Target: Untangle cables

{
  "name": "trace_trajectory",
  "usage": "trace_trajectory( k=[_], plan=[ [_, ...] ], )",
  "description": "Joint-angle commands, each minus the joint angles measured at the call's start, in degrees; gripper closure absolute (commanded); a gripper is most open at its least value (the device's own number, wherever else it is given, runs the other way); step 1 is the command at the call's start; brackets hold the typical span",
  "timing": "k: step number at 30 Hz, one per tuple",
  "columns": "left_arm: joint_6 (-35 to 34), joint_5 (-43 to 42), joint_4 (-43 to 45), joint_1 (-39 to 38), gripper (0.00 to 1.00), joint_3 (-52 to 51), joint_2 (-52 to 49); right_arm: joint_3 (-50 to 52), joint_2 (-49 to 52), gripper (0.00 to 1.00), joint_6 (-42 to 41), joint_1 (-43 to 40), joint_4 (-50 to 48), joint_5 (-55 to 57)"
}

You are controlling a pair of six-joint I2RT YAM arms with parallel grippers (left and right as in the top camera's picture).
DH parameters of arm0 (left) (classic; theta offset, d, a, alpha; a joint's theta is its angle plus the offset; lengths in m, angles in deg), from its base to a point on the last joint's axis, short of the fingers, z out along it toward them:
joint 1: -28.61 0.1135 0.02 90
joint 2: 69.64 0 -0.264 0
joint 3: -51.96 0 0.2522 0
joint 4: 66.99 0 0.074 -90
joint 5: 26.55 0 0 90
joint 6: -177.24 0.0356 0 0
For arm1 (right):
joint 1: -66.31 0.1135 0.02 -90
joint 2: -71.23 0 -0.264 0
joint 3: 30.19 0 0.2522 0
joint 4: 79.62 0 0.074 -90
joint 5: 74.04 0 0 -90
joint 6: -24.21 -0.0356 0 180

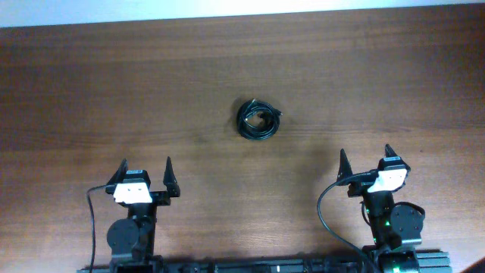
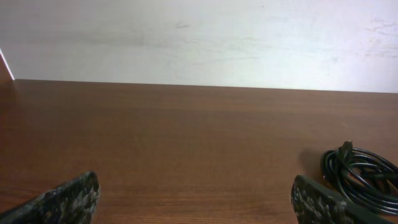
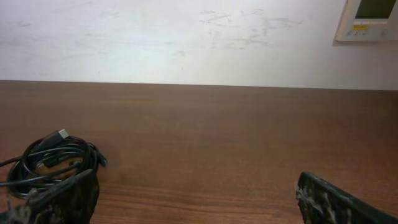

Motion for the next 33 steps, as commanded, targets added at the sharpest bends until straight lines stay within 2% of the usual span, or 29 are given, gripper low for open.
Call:
trace_trajectory(
  k=[1, 30, 33],
  plan=[
    [-0.1, 0.4, -0.2, 0.3, 0.01, -0.3, 0.3, 0.4, -0.3, 0.02, -0.4, -0.4, 0.2, 0.5],
    [-0.1, 0.8, -0.2, 0.3, 0.01, -0.3, 0.3, 0.4, -0.3, 0.02, -0.5, -0.4, 0.2, 0.1],
    [-0.1, 1.5, -0.2, 0.3, 0.01, -0.3, 0.3, 0.4, -0.3, 0.02, -18.5, -0.4, -1.6, -19.2]
  ],
)
